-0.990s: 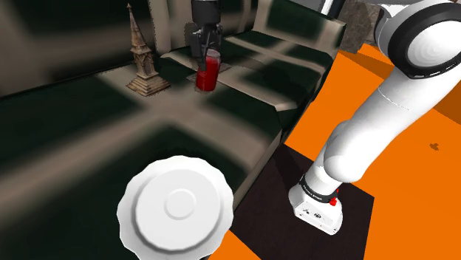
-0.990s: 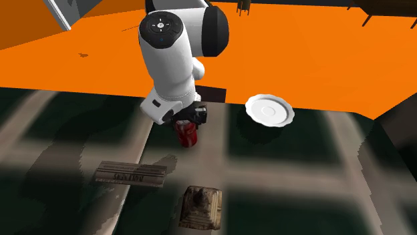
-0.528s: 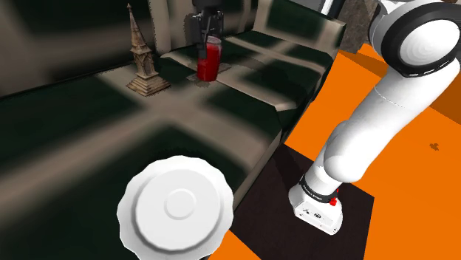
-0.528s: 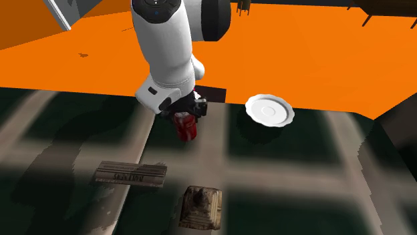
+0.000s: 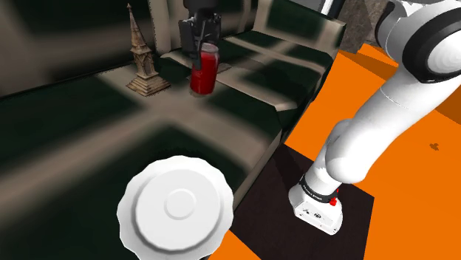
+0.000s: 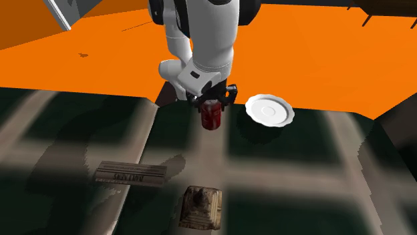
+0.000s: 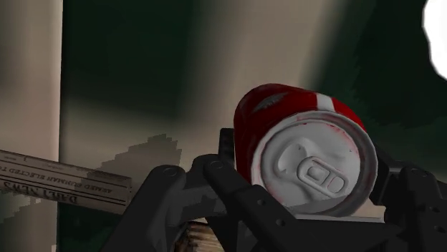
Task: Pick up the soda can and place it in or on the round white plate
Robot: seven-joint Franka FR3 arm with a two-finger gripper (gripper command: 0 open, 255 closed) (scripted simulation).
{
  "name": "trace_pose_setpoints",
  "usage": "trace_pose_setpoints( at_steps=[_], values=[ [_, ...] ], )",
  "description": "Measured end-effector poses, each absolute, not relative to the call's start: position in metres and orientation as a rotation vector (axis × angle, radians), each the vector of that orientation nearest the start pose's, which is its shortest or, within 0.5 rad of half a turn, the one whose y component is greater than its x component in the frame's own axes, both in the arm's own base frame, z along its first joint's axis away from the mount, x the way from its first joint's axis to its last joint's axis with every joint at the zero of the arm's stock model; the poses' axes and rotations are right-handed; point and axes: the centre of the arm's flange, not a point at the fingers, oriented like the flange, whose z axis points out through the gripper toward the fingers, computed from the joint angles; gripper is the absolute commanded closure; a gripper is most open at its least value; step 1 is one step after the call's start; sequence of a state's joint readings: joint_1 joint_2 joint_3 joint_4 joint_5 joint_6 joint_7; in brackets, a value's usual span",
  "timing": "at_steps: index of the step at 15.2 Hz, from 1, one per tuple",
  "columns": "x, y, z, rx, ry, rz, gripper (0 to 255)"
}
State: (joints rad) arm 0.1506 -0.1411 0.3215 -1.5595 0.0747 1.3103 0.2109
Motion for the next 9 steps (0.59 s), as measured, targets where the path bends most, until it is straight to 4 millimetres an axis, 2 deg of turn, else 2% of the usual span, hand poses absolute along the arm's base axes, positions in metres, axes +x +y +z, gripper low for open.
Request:
trace_pose_setpoints(
  at_steps=[9],
  values=[
    [0.352, 0.336, 0.689, -3.119, -0.426, 0.187, 255]
  ],
)
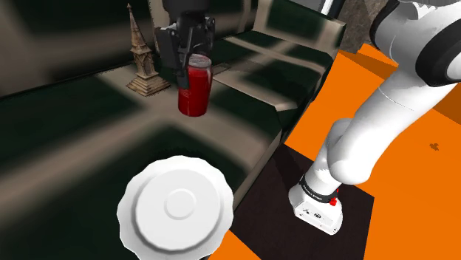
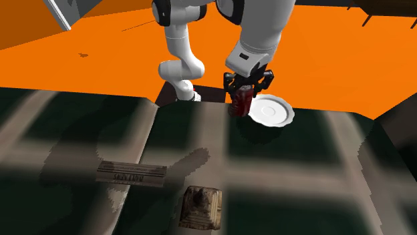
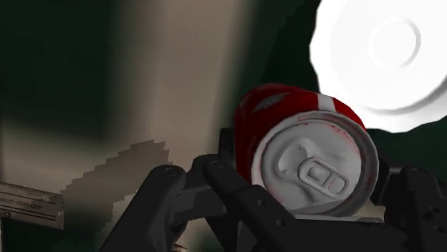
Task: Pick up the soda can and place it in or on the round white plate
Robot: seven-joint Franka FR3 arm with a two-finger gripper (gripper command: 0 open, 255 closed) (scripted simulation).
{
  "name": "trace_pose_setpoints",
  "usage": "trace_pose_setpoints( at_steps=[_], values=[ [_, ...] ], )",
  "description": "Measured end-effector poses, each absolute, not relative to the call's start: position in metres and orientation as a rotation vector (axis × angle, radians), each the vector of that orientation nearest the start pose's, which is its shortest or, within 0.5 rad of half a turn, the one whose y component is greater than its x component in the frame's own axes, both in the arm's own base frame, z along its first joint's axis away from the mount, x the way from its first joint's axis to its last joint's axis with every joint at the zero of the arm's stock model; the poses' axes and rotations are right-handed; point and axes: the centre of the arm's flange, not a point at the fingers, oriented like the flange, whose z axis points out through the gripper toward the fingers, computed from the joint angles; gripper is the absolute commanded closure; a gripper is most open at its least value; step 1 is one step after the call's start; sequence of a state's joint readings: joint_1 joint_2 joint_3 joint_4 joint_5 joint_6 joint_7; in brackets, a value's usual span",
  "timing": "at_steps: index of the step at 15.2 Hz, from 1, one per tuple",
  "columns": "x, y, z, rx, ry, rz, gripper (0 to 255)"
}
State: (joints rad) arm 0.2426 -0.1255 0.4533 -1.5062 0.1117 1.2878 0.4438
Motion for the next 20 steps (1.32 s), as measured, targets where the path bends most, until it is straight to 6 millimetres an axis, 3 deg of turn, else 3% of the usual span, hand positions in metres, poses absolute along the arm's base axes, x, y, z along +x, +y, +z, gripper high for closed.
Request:
trace_pose_setpoints(
  at_steps=[12, 20],
  values=[
    [0.258, 0.460, 0.695, -3.120, -0.426, 0.186, 255],
    [0.250, 0.471, 0.659, -3.120, -0.423, 0.187, 255]
  ],
)
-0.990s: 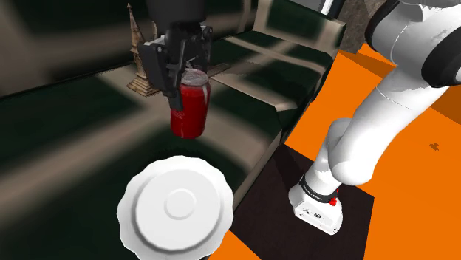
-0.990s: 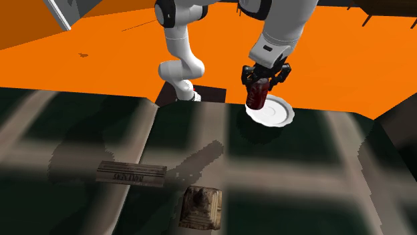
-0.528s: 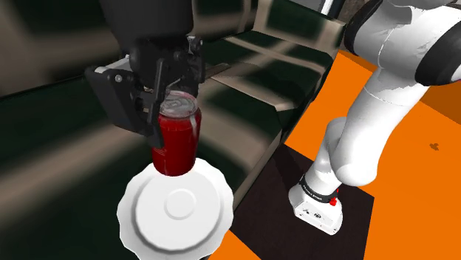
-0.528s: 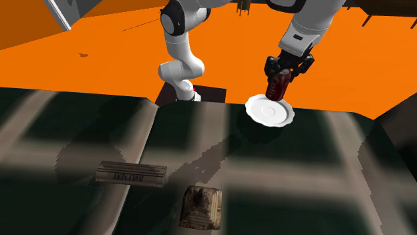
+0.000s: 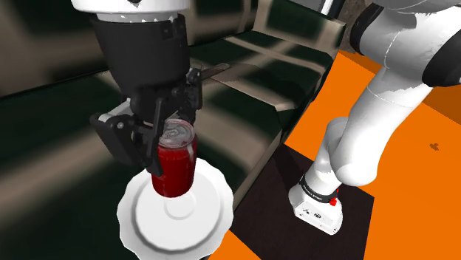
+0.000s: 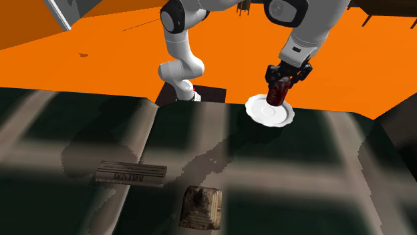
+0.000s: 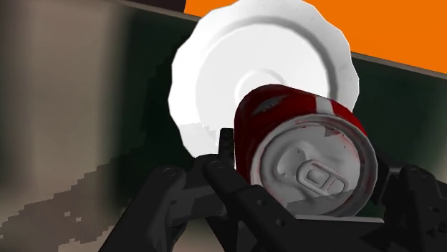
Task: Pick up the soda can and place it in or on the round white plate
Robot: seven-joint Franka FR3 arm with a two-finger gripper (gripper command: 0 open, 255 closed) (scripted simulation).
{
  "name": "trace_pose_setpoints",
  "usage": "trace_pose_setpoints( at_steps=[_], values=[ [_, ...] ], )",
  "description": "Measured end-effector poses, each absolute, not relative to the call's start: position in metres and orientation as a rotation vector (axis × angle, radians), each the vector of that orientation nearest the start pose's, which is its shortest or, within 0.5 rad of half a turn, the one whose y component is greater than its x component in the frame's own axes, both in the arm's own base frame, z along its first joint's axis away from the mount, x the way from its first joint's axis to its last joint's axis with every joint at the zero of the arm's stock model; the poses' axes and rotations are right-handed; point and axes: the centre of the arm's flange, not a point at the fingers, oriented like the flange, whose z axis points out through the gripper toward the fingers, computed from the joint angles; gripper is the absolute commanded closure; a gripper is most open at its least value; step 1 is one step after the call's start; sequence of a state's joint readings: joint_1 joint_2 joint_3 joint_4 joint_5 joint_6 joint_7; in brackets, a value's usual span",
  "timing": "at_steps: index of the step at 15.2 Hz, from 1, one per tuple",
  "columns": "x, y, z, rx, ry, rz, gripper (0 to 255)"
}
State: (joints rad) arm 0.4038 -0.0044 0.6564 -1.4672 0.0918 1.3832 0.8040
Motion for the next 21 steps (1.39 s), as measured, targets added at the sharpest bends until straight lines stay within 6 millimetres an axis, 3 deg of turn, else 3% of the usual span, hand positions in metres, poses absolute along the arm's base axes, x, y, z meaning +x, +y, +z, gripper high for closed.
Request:
trace_pose_setpoints(
  at_steps=[9, 16, 17, 21],
  values=[
    [0.250, 0.471, 0.610, -3.120, -0.423, 0.187, 255],
    [0.251, 0.471, 0.603, -3.119, -0.423, 0.187, 255],
    [0.251, 0.471, 0.603, -3.119, -0.423, 0.187, 0],
    [0.251, 0.470, 0.603, -3.119, -0.423, 0.186, 0]
  ],
)
